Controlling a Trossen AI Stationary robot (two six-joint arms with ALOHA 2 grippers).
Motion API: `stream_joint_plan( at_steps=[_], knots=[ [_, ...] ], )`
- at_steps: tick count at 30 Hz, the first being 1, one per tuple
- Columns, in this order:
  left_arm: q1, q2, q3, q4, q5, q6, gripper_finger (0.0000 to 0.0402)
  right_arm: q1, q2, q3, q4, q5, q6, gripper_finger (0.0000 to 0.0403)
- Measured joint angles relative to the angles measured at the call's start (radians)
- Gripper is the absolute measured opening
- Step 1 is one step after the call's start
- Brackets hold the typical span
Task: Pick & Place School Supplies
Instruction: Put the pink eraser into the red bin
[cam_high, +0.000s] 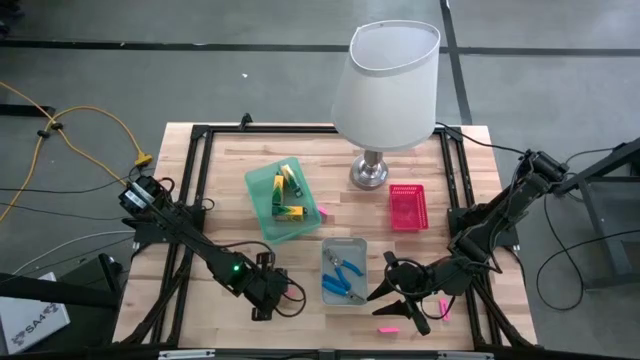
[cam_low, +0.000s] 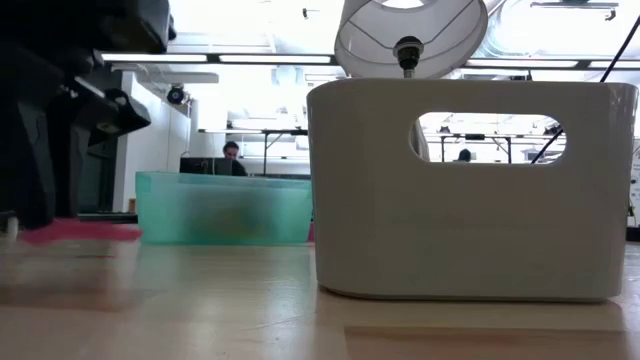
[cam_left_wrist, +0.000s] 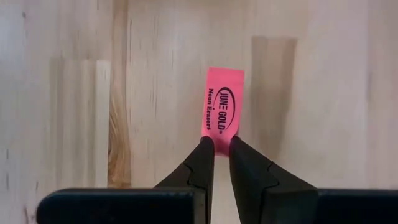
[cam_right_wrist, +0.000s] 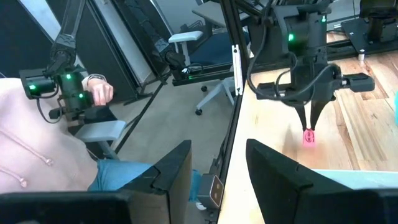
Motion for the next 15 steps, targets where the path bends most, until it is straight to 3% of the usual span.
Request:
stream_joint_plan(
  at_steps=[7, 15],
  knots=[
    [0.0, -0.09, 0.0, 0.019, -0.036, 0.024, 0.0034, 0.0, 0.0, 0.0, 0.0, 0.0, -0.011, 0.0144],
    [0.0, -0.182, 0.001, 0.183, -0.056, 0.174, 0.0034, -0.014, 0.06, 0.0, 0.053, -0.009, -0.12, 0.0144]
  ],
)
